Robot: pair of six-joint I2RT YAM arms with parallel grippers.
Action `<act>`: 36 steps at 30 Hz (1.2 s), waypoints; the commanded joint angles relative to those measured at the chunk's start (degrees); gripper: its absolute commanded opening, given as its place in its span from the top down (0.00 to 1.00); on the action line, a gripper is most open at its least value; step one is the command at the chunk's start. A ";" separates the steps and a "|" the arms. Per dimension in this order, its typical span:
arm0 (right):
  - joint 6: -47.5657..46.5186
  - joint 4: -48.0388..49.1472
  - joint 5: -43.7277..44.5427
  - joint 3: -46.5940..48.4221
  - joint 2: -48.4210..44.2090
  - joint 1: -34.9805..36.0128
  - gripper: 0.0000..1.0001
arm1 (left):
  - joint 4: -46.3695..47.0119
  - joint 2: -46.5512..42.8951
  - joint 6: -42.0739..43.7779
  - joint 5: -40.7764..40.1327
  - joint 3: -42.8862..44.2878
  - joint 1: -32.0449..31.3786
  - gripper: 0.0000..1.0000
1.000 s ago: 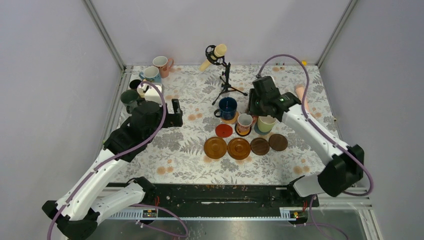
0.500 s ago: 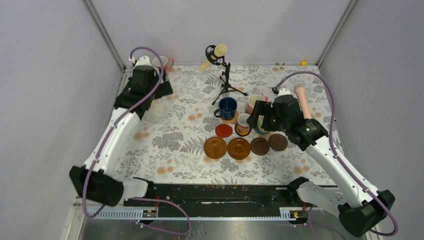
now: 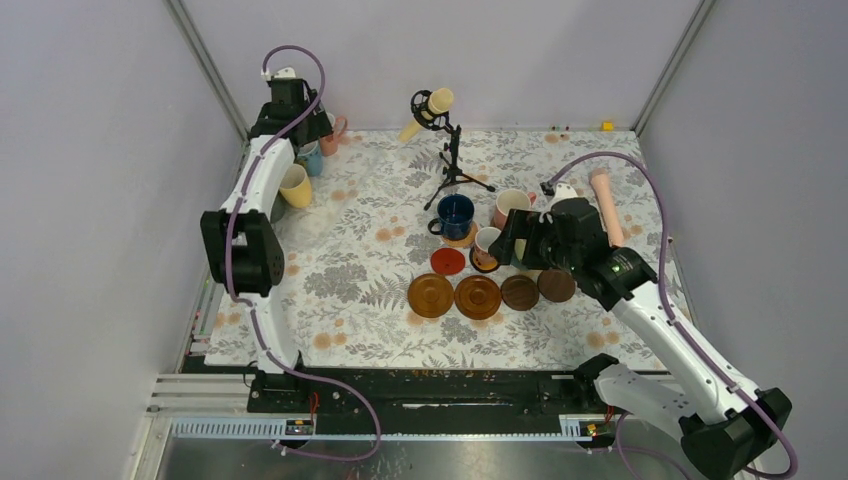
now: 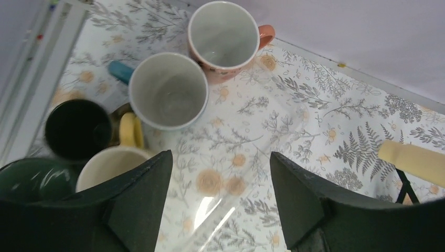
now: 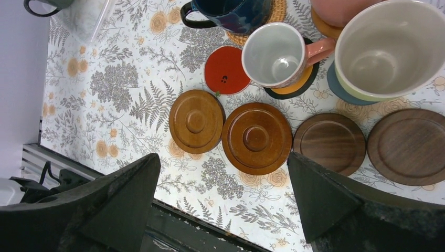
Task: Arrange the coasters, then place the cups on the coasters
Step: Pick up the cup at the corner of the board.
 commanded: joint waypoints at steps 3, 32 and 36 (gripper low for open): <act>-0.91 3.37 -2.37 -0.07 3.06 -0.22 0.01 | 13.73 7.94 2.74 9.49 5.82 1.62 0.34; 2.24 2.05 -3.67 4.13 10.41 -0.21 0.01 | 22.04 29.56 -8.77 13.34 22.23 8.53 0.52; 2.35 1.76 -4.43 5.87 11.58 -0.21 0.01 | 22.80 30.66 -10.00 14.92 22.53 8.87 0.55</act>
